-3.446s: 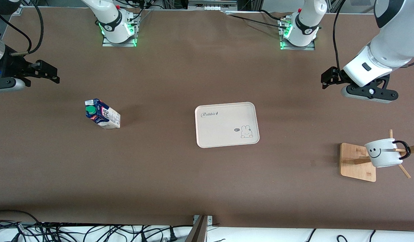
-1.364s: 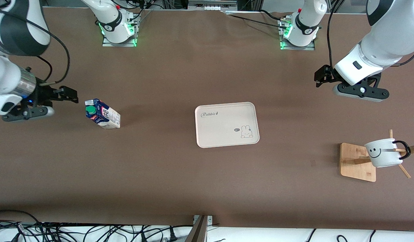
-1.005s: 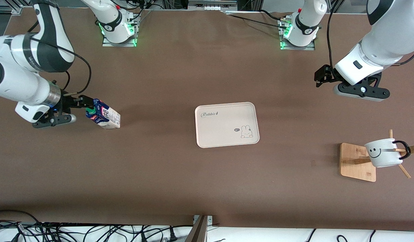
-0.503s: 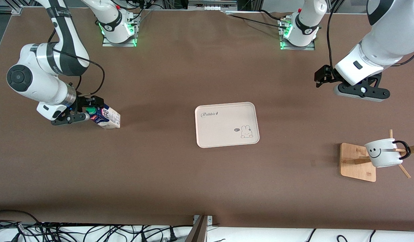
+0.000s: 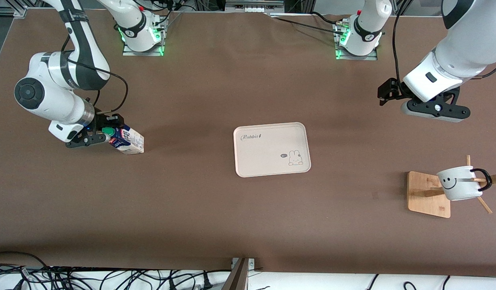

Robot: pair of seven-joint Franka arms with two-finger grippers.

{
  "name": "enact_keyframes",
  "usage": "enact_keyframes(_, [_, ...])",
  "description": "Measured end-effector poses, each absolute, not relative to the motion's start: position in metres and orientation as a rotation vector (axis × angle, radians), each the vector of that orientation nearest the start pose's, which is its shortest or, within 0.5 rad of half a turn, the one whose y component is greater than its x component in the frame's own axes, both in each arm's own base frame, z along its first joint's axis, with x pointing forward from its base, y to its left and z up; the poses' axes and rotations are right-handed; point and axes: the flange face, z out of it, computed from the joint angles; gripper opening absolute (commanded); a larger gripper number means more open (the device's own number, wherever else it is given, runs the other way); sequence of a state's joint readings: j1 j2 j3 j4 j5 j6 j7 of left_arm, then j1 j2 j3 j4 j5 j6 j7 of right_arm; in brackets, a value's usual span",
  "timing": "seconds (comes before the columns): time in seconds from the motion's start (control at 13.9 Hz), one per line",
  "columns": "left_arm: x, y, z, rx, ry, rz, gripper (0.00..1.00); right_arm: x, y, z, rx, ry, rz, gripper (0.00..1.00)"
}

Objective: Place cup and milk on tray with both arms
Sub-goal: 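Close the right gripper around the milk carton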

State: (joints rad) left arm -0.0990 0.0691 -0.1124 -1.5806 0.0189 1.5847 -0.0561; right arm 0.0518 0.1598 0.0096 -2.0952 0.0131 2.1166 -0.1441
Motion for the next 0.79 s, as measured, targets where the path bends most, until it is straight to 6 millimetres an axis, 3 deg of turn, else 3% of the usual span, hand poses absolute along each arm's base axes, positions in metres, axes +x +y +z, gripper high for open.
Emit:
enact_keyframes(0.29, [0.569,-0.117,0.58,-3.113,0.243,0.098,1.0,0.554,0.035,0.338,-3.102,-0.309,0.206,0.44])
enact_keyframes(0.5, [0.57,-0.117,0.582,-3.114,0.243,0.095,1.0,0.561,0.048,0.356,-3.102,-0.325,0.196,0.43])
enact_keyframes(0.65, [0.57,-0.119,0.582,-3.113,0.249,0.097,1.0,0.567,0.078,0.383,-3.098,-0.353,0.214,0.43])
enact_keyframes(0.79, [0.568,-0.125,0.582,-3.112,0.263,0.098,1.0,0.568,0.12,0.409,-3.066,-0.333,0.242,0.44])
